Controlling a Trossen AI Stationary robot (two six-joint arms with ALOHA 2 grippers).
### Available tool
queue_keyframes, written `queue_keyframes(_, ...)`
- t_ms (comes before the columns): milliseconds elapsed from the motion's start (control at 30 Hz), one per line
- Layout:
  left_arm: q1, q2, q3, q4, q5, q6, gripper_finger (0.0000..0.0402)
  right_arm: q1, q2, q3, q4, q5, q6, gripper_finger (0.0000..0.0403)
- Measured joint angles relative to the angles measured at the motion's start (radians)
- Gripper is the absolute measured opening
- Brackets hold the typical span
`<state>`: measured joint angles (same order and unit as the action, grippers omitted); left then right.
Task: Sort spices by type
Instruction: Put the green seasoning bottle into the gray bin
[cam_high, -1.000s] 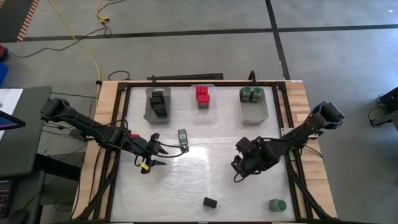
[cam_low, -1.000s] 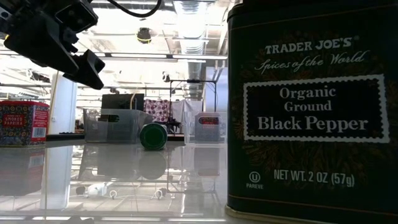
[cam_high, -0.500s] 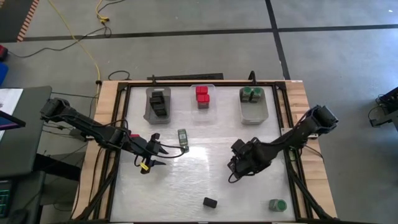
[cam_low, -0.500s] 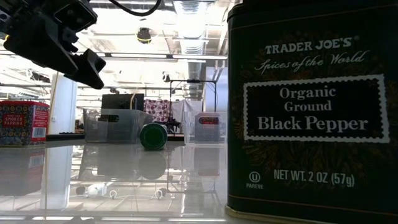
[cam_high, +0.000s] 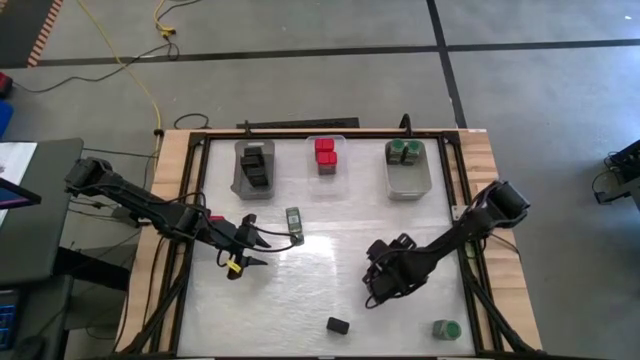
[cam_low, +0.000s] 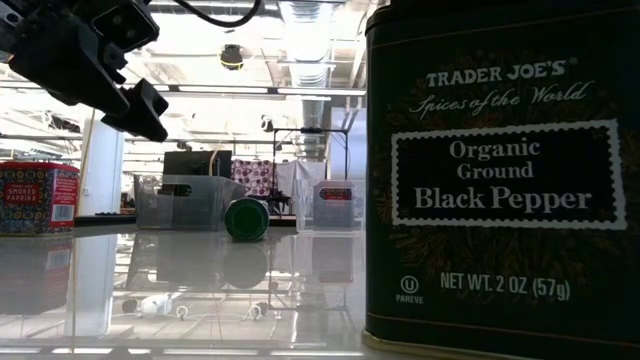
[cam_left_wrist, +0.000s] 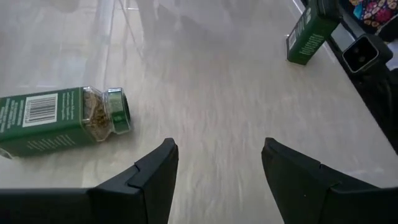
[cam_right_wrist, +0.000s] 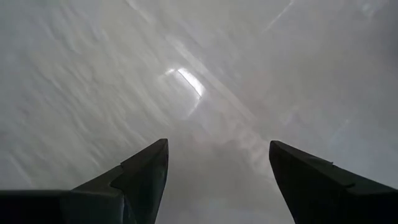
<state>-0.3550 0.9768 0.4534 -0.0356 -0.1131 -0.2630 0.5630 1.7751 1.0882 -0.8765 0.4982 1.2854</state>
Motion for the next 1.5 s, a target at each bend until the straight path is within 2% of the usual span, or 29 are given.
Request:
queue_keyframes(167, 0.002, 0.0, 0.0, -0.041, 0.0, 0.032, 0.0242, 0.001, 0.006, 0.0, 0.005, 0.0, 0.025, 0.0305)
queue_keyframes(367, 0.01, 0.0, 0.0, -0.116, -0.001, 0.084, 0.0306, 0.0, 0.006, 0.0, 0.047, 0.001, 0.027, 0.0305)
queue_keyframes(567, 0.01, 0.0, 0.0, -0.134, -0.103, 0.048, 0.037, 0.0, 0.006, 0.0, 0.052, 0.001, 0.04, 0.0305)
queue_keyframes(867, 0.015, 0.0, 0.004, -0.135, -0.132, 0.032, 0.0376, 0.0, 0.006, 0.0, 0.04, 0.001, 0.042, 0.0305)
queue_keyframes(1067, 0.088, 0.001, 0.056, -0.14, -0.169, 0.085, 0.0375, 0.0, 0.006, 0.0, 0.026, 0.018, 0.039, 0.0305)
queue_keyframes(1167, 0.159, 0.007, 0.107, -0.161, -0.154, 0.179, 0.0375, -0.001, 0.006, 0.0, 0.017, 0.028, 0.039, 0.0305)
queue_keyframes(1300, 0.248, 0.007, 0.18, -0.216, -0.122, 0.399, 0.0375, -0.001, 0.006, 0.0, 0.018, 0.029, 0.026, 0.0305)
queue_keyframes(1500, 0.356, 0.024, 0.279, -0.232, 0.036, 0.65, 0.0375, -0.001, 0.006, 0.0, 0.017, 0.029, 0.026, 0.0305)
